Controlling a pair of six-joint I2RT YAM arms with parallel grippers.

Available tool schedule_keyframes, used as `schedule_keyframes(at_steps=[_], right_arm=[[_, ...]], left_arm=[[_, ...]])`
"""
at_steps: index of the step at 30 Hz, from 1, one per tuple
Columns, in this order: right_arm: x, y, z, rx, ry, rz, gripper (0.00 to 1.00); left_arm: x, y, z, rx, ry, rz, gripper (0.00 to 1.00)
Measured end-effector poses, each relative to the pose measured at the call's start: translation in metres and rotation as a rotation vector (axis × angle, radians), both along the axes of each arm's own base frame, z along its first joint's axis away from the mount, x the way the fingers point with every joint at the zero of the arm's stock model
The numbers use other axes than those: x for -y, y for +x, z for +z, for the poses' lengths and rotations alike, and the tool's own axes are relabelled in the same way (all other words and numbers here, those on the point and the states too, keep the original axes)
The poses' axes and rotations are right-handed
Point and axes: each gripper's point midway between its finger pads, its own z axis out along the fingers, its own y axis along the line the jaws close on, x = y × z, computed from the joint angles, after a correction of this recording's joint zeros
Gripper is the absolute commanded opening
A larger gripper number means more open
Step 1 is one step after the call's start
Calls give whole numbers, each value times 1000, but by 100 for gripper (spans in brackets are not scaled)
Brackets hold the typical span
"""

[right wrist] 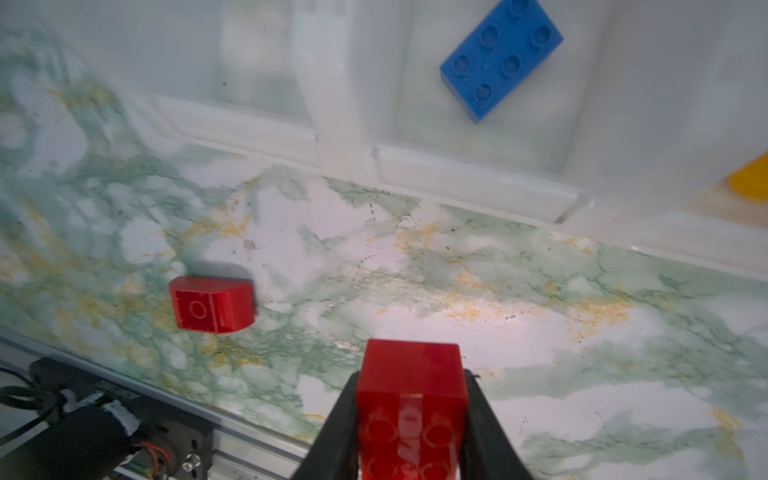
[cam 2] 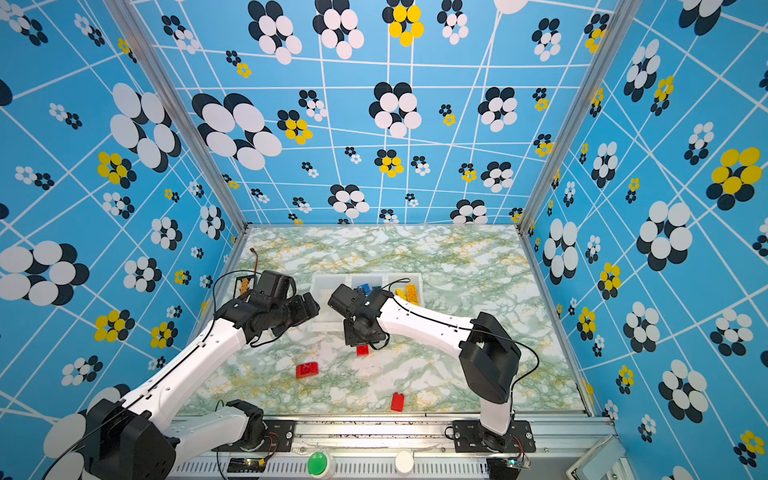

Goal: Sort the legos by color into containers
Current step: 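Carry the long red brick over the red bin and open the right gripper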

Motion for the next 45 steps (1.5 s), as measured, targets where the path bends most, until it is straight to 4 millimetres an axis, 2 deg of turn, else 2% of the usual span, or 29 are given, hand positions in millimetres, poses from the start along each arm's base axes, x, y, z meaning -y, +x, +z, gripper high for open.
schedule_keyframes(at_steps=[7, 11, 21, 27, 34, 38, 45], right_arm=[[-33, 24, 64, 124, 104, 66, 29], [-47, 37, 77, 160, 124, 96, 29], [-62, 79, 55, 157, 71, 112, 29], [-85, 100, 47, 174, 83, 136, 29], [-111, 115, 12, 150, 68, 166, 29], [-112, 119, -7, 130, 44, 171, 31], [-110, 124, -20, 114, 30, 170, 46]], left_arm=[[-2, -7, 7, 26, -21, 6, 92], [-5, -15, 1, 8, -25, 17, 92], [-17, -30, 12, 46, -34, 53, 92], [-28, -43, 5, 28, -21, 78, 93], [-39, -52, 7, 28, -20, 109, 93], [-43, -57, 7, 29, -18, 115, 94], [-46, -66, 2, 6, -9, 119, 94]])
